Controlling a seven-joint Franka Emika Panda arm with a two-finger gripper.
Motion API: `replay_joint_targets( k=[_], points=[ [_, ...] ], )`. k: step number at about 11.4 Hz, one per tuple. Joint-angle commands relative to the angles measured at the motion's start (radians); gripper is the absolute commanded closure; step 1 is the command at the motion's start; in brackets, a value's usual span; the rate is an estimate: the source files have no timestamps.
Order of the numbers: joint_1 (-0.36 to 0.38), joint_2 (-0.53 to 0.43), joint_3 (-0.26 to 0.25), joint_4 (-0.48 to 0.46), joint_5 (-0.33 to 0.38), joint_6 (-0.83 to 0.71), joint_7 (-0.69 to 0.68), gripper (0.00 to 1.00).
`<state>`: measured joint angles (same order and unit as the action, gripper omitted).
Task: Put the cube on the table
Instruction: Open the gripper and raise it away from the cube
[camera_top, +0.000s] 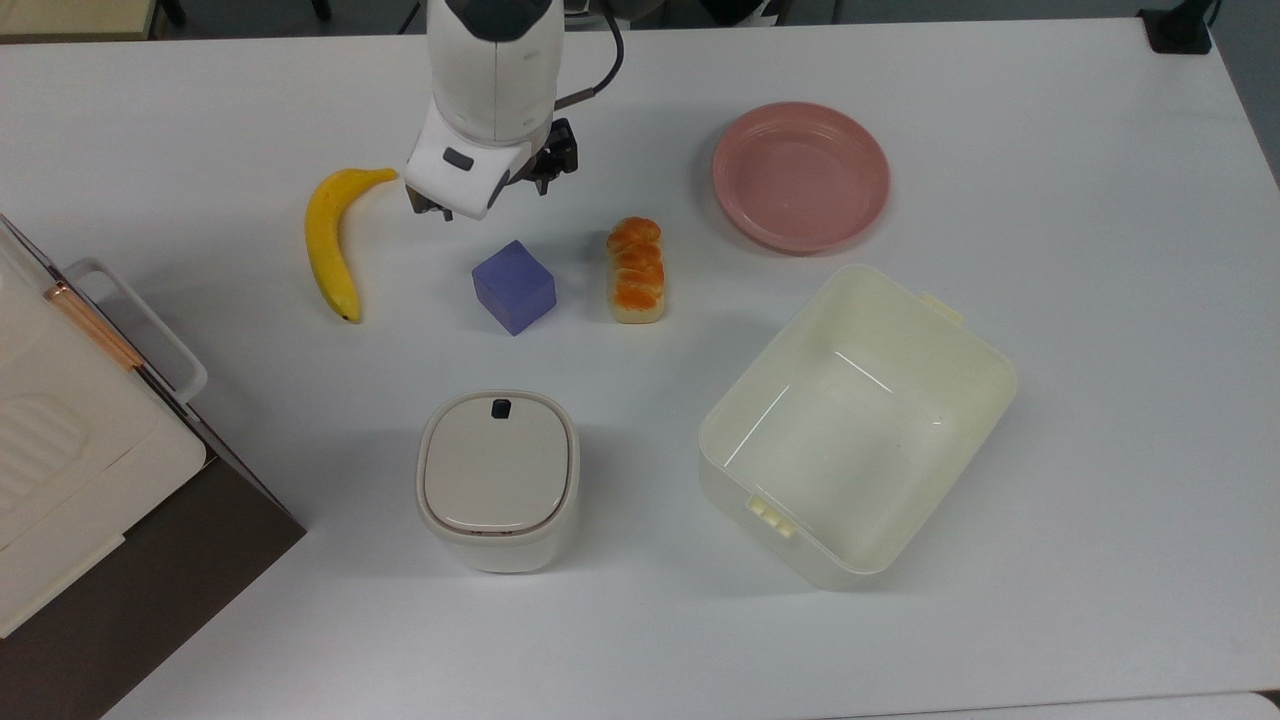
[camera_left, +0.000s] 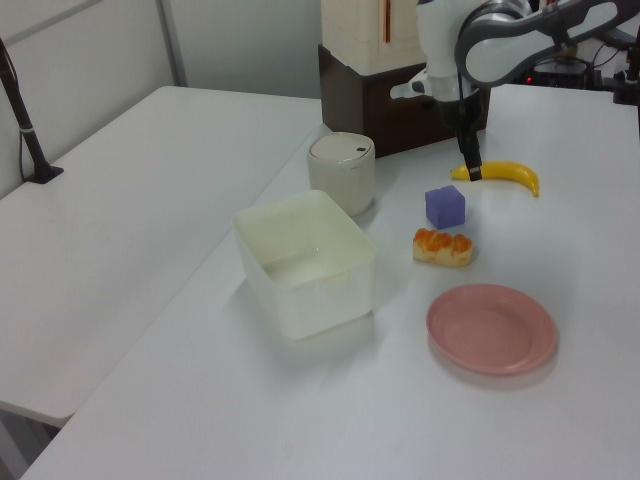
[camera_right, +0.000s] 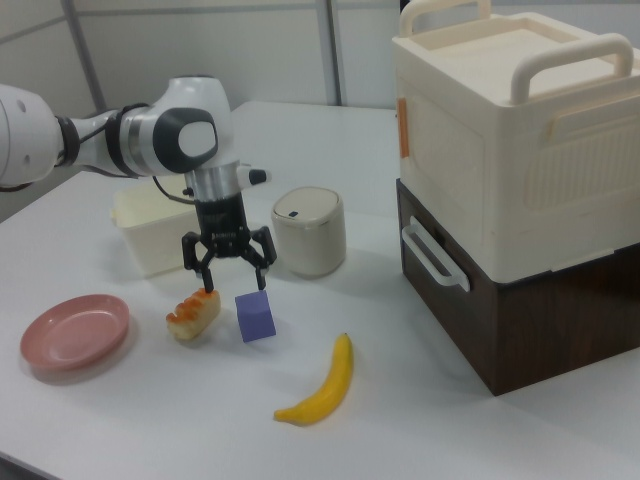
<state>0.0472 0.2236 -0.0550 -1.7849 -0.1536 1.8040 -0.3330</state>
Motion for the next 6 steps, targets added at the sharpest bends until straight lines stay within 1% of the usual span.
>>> replay_joint_targets(
  k=[1,2,3,5,6],
  points=[
    [0.006,-0.015,0.007,0.097,-0.004,-0.059,0.142,0.00],
    [0.013,-0.015,0.015,0.160,-0.004,-0.108,0.276,0.00],
    [0.013,-0.041,0.017,0.188,0.000,-0.120,0.372,0.00],
    [-0.001,-0.128,0.018,0.180,0.025,-0.120,0.399,0.00],
    [-0.039,-0.169,0.021,0.171,0.069,-0.120,0.391,0.00]
  ],
)
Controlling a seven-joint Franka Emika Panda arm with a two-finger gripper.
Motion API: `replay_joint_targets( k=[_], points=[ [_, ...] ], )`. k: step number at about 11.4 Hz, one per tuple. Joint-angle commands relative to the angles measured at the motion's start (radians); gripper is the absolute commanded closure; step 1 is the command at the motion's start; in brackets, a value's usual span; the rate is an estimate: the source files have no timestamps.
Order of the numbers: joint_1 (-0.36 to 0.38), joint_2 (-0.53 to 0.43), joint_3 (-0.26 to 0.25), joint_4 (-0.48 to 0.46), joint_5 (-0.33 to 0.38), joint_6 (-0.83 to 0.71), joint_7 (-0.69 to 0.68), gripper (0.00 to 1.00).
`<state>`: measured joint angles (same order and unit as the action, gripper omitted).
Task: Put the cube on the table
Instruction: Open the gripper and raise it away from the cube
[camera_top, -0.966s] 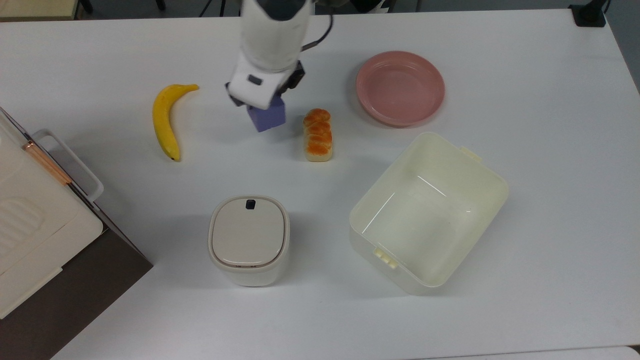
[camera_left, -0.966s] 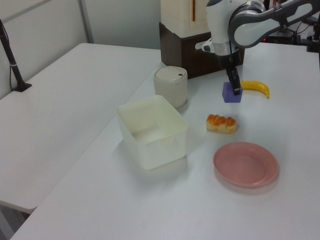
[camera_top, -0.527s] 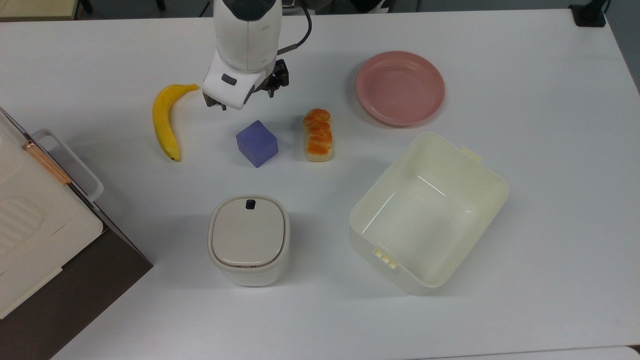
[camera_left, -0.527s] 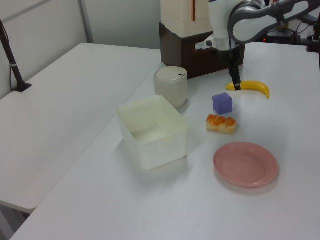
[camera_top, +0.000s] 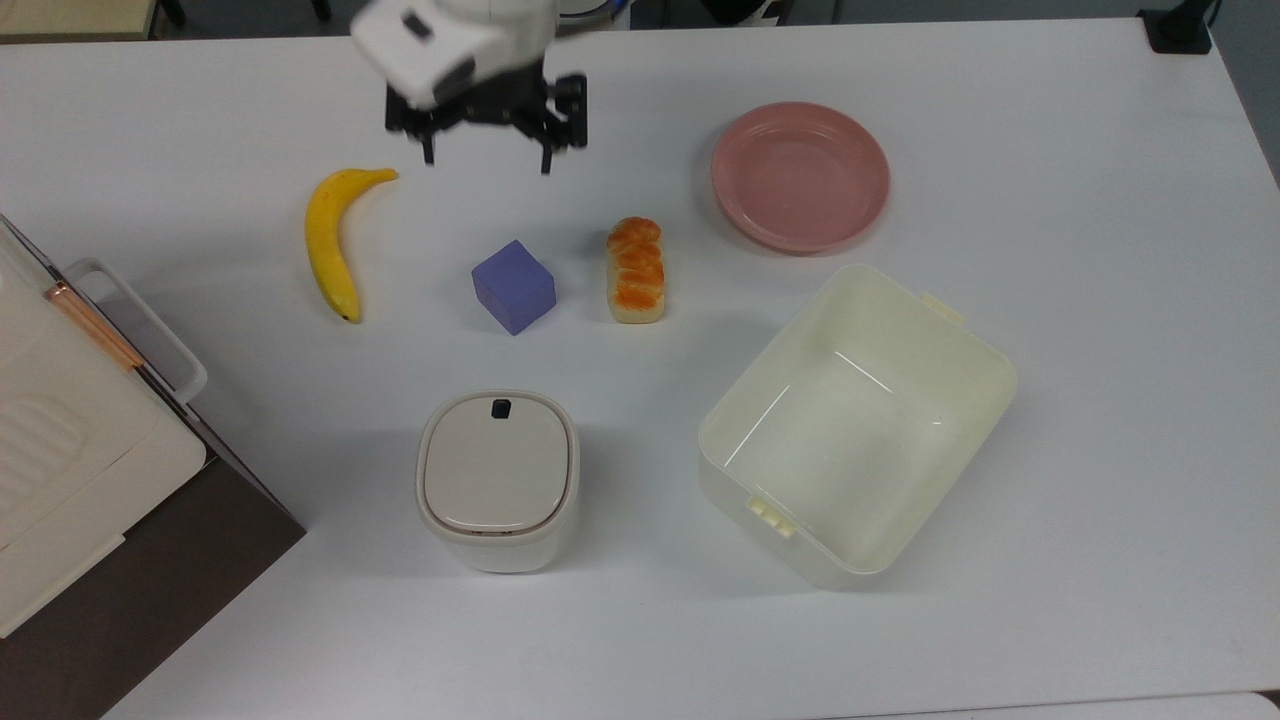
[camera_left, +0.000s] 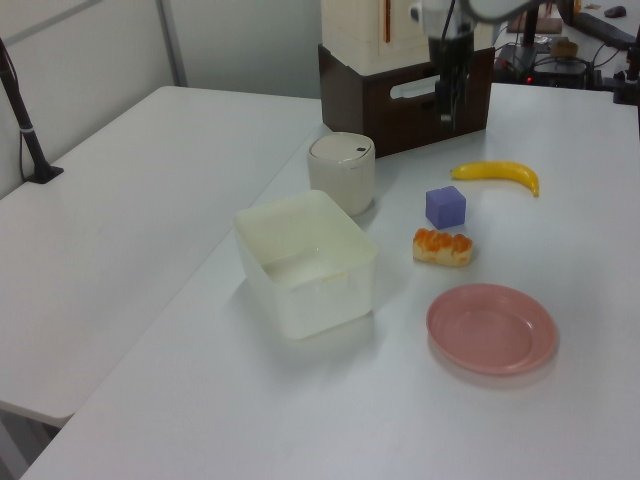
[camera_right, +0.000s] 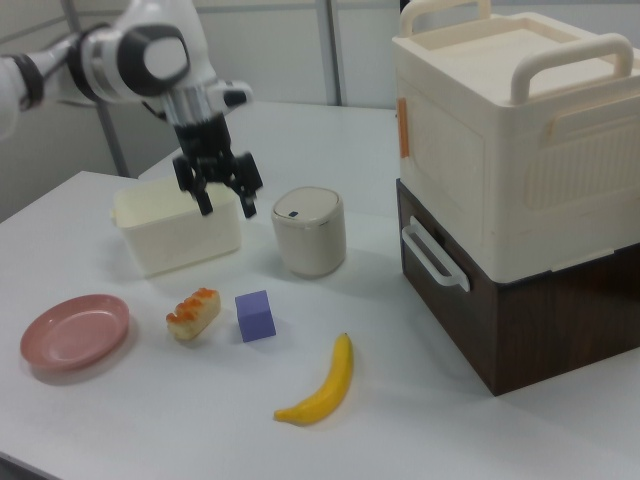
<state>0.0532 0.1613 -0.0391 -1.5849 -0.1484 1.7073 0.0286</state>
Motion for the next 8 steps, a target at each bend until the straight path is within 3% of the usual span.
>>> replay_joint_targets(
  k=[1,4,8],
  points=[
    [-0.087,-0.136,0.013,-0.032,0.107,-0.022,0.027,0.00],
    [-0.174,-0.189,0.103,-0.033,0.121,-0.035,0.028,0.00],
    [-0.138,-0.184,0.094,-0.032,0.119,-0.069,0.037,0.00]
  ],
)
